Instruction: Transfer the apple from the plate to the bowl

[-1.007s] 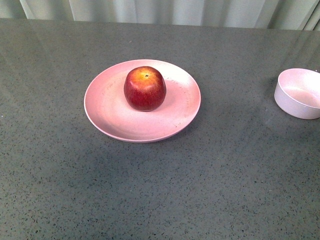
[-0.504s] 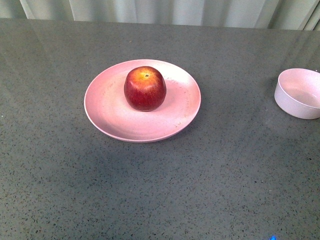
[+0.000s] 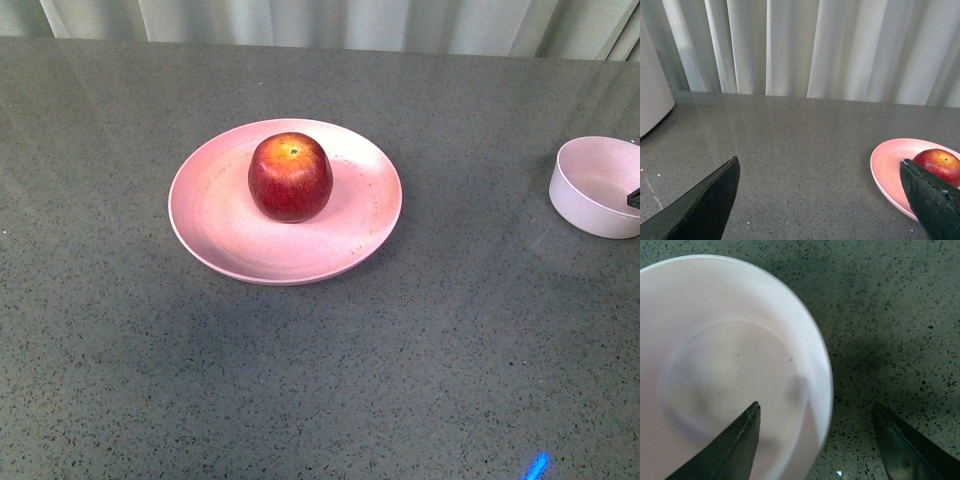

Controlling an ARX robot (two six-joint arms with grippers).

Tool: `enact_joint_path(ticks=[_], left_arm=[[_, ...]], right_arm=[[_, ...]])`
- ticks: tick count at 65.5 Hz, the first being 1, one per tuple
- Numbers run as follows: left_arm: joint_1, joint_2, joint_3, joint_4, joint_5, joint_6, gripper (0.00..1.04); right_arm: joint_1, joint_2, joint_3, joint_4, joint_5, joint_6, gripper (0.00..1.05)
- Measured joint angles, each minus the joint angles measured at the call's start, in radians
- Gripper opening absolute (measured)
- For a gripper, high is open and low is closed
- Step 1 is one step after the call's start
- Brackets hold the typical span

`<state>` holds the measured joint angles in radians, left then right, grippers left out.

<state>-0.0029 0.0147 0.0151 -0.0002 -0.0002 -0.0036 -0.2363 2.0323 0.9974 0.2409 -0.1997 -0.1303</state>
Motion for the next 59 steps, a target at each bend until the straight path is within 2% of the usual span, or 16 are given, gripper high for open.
enact_joint_path(ticks=[26,42,59], left_arm=[[0.0,0.0,0.0,0.0,0.0,0.0,0.96],[0.0,0.0,0.0,0.0,0.0,0.0,0.96],[0.0,0.0,0.0,0.0,0.0,0.0,0.96]], right_arm=[[0.009,0.002,0.024,-0.015,-0.007,0.029,0.02],[0.042,-0.012,0.02,-0.02,-0.011,0.076,0.02],[0.152,-0.032,0.006,-0.009,-0.012,0.133,0.02]])
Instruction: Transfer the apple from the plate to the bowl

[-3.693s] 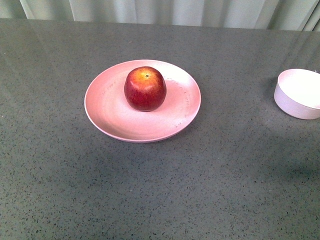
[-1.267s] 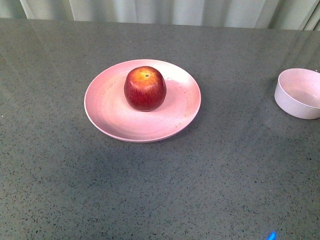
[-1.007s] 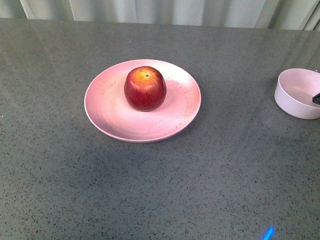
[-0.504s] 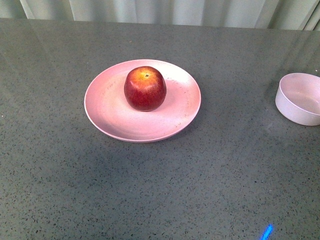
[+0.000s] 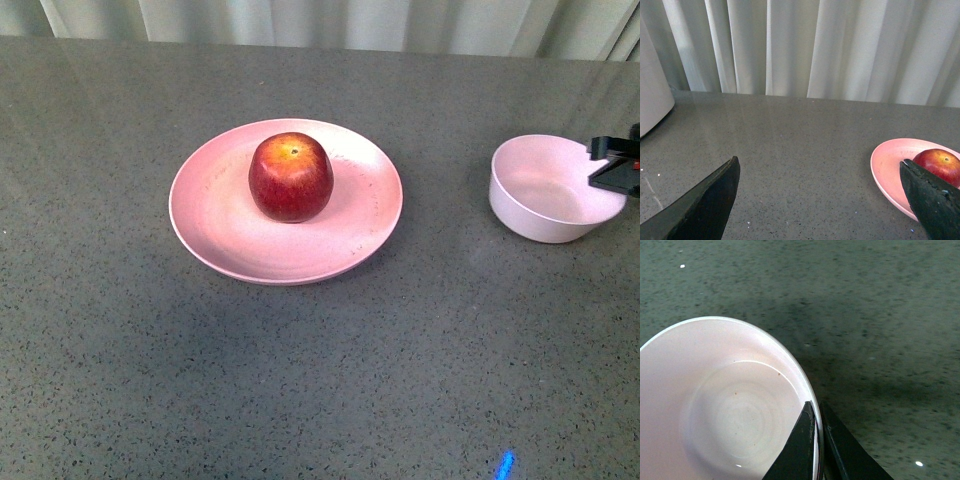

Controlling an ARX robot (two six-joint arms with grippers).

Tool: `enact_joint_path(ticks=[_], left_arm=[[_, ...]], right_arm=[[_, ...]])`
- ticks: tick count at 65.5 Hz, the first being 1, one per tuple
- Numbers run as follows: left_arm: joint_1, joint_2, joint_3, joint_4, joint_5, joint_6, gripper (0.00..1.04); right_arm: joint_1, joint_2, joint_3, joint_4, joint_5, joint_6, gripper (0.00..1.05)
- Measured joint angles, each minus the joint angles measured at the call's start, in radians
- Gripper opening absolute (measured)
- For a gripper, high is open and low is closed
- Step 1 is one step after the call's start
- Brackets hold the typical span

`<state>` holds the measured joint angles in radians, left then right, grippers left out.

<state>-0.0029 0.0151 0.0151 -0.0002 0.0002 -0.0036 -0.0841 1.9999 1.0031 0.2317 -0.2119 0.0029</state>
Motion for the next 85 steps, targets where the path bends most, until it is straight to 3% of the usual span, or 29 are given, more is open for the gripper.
enact_joint_path(ticks=[20,47,63,81,85], left_arm=[[0.0,0.0,0.0,0.0,0.0,0.0,0.96],[0.0,0.0,0.0,0.0,0.0,0.0,0.96],[0.0,0.0,0.0,0.0,0.0,0.0,0.96],[0.0,0.0,0.0,0.0,0.0,0.0,0.96],[0.0,0.0,0.0,0.0,0.0,0.0,0.96]], right_arm=[[0.106,0.0,-0.008,0.023,0.019,0.059,0.02],[0.114,0.001,-0.066,0.051,0.028,0.08,0.02],[0.096,-0.037,-0.108,0.078,0.021,0.091,0.42],[0.016,-0.313,-0.229,0.16,0.093,-0.001,0.86],[-0.004,-0.367,-0.275,0.209,0.095,-0.006,0.9]])
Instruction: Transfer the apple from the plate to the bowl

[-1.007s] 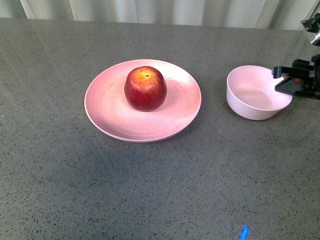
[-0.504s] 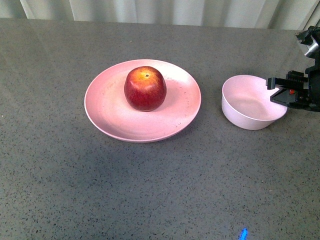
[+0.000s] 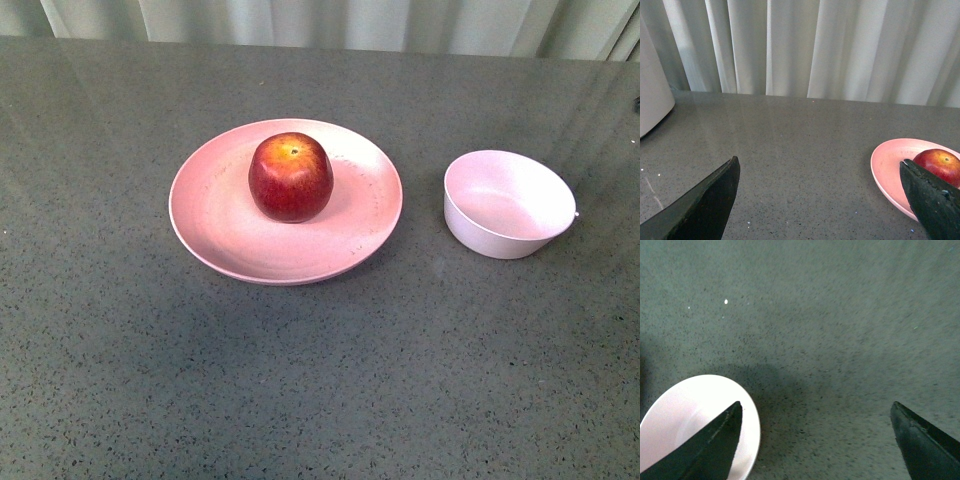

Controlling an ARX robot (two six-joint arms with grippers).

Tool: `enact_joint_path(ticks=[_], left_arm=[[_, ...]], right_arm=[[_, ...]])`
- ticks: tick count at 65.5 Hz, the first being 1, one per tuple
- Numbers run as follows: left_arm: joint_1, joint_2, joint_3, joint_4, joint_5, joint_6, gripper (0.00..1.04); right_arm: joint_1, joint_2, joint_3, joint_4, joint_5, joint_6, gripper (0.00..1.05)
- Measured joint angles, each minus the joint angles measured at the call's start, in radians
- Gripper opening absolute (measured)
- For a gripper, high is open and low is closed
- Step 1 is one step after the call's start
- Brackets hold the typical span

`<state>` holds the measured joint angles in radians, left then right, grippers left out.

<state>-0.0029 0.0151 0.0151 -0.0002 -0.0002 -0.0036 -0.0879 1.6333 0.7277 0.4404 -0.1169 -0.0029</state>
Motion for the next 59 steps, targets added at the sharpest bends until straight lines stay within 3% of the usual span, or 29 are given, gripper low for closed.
enact_joint_path(ticks=[6,10,34,44,47,59], left_arm=[[0.0,0.0,0.0,0.0,0.0,0.0,0.96],[0.0,0.0,0.0,0.0,0.0,0.0,0.96],[0.0,0.0,0.0,0.0,0.0,0.0,0.96],[0.0,0.0,0.0,0.0,0.0,0.0,0.96],[0.0,0.0,0.0,0.0,0.0,0.0,0.96],[0.0,0.0,0.0,0.0,0.0,0.0,0.96]], right_arm=[[-0.042,-0.096,-0.175,0.364,-0.019,0.001,0.75],[-0.066,-0.2,-0.291,0.487,-0.043,0.002,0.64],[-0.014,-0.526,-0.552,0.477,0.017,0.0,0.01],[0.008,-0.631,-0.604,0.426,0.044,0.003,0.02],[0.045,-0.666,-0.621,0.404,0.1,0.004,0.02],[0.083,-0.731,-0.691,0.404,0.113,0.003,0.02]])
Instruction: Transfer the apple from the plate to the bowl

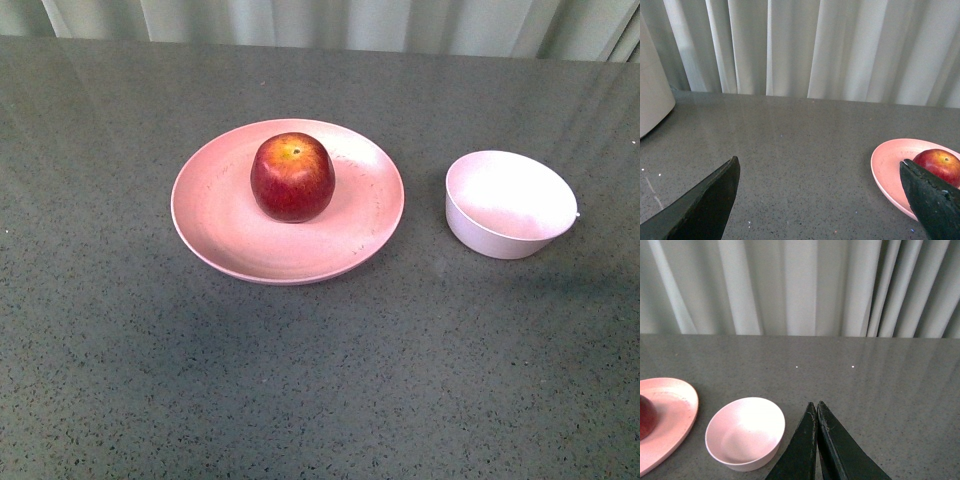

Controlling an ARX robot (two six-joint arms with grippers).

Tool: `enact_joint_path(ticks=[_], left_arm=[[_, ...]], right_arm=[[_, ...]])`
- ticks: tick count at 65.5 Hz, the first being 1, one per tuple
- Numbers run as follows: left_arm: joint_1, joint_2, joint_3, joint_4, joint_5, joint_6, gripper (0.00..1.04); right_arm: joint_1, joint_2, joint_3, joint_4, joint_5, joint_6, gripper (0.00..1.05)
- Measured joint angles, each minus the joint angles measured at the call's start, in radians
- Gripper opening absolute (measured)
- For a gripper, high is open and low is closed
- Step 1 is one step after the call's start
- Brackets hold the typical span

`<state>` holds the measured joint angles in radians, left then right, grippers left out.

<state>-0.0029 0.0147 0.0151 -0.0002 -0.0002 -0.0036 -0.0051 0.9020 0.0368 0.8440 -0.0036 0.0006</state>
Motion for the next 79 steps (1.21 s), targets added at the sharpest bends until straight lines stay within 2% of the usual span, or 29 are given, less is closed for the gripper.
enact_joint_path(ticks=[38,79], left_arm=[[0.0,0.0,0.0,0.0,0.0,0.0,0.96],[0.0,0.0,0.0,0.0,0.0,0.0,0.96]], right_arm=[[0.002,-0.42,-0.014,-0.368,0.002,0.0,0.02],[0.002,-0.681,-0.014,-0.622,0.002,0.0,0.02]])
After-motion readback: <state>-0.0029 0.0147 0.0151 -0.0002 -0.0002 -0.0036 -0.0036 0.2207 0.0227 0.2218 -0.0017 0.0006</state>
